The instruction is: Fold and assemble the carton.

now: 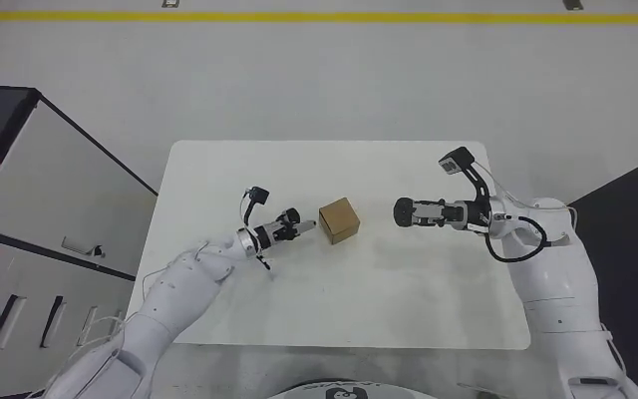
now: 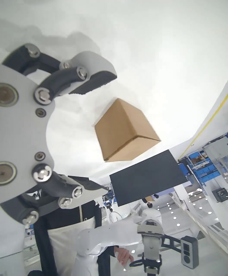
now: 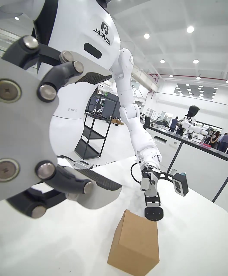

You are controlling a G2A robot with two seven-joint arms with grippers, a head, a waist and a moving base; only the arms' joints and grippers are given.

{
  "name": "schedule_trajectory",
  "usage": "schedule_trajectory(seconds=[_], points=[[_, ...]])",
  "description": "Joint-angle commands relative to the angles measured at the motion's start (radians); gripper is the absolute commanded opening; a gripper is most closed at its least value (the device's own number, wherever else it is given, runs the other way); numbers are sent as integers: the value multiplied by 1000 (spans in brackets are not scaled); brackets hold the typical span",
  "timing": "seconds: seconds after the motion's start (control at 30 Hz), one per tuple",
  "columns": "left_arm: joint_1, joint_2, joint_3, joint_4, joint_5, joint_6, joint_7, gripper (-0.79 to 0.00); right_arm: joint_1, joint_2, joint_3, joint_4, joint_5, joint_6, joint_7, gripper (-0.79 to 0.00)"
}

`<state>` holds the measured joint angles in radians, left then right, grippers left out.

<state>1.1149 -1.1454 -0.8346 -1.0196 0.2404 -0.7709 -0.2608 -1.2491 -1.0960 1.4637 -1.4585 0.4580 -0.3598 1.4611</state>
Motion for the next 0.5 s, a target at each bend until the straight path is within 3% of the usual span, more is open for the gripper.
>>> schedule_trajectory(seconds=[0.0, 0.23, 0.47], points=[[2, 4, -16, 0, 218, -153, 92, 0, 0, 0, 0, 0, 0, 0, 0, 0], [43, -3, -17, -81, 676, -50, 440, 0, 0, 0, 0, 0, 0, 0, 0, 0], [50, -4, -14, -77, 697, -48, 467, 0, 0, 0, 0, 0, 0, 0, 0, 0]])
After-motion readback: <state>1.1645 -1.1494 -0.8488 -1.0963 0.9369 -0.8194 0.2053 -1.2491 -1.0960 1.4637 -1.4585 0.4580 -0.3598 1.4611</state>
